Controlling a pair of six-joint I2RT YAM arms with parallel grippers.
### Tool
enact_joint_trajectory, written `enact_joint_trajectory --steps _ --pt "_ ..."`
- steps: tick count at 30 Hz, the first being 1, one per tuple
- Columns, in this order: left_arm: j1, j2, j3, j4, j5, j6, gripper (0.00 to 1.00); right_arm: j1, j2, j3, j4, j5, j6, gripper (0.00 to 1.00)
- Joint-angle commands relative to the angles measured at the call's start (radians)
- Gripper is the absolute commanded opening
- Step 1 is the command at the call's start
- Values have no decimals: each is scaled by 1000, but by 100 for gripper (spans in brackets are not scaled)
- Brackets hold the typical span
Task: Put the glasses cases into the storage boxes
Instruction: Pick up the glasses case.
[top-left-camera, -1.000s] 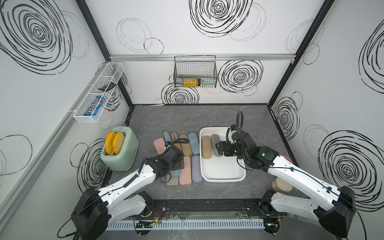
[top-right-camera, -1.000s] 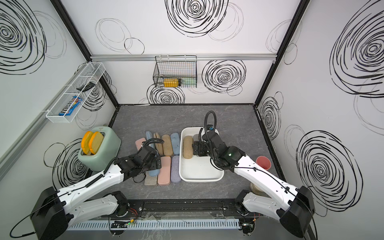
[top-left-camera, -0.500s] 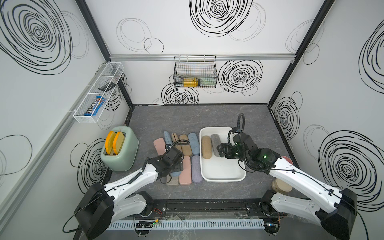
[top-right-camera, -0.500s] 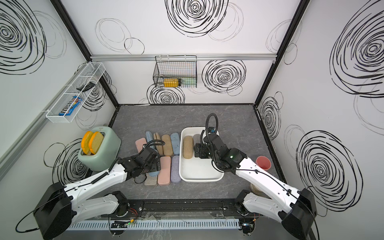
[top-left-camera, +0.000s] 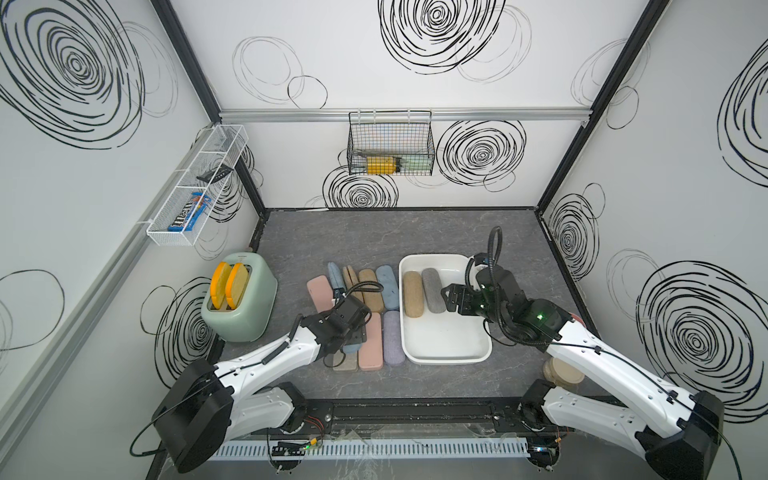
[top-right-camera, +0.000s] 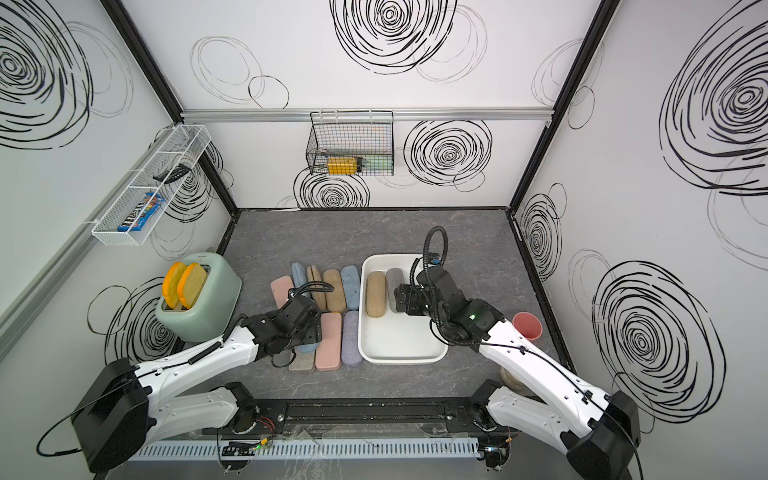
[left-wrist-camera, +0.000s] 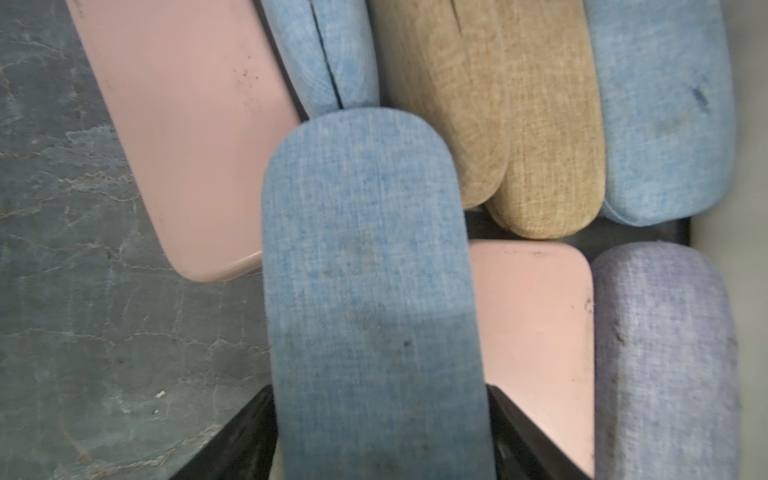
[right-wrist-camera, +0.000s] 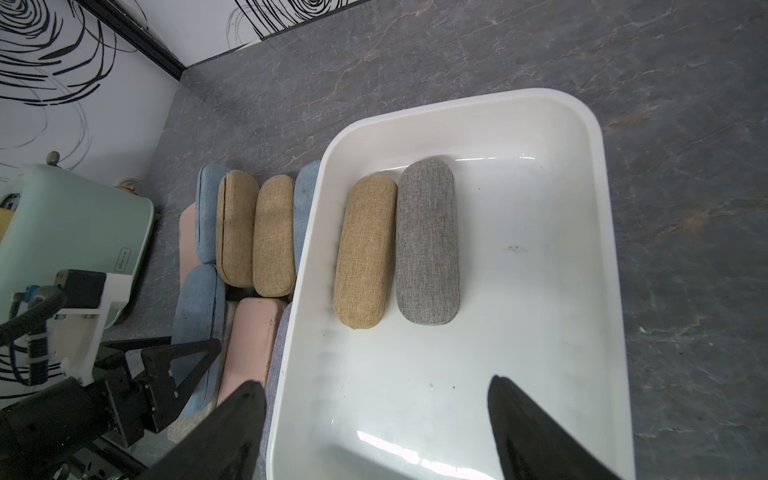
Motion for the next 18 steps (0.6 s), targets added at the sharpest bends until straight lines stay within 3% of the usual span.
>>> enact_joint_trajectory --steps 1,18 --pt "-11 4 1 23 -28 -25 77 -10 -30 -25 -6 6 -3 88" --pt "-7 -28 -1 9 -27 -17 64 -37 -42 -4 -30 -13 13 84"
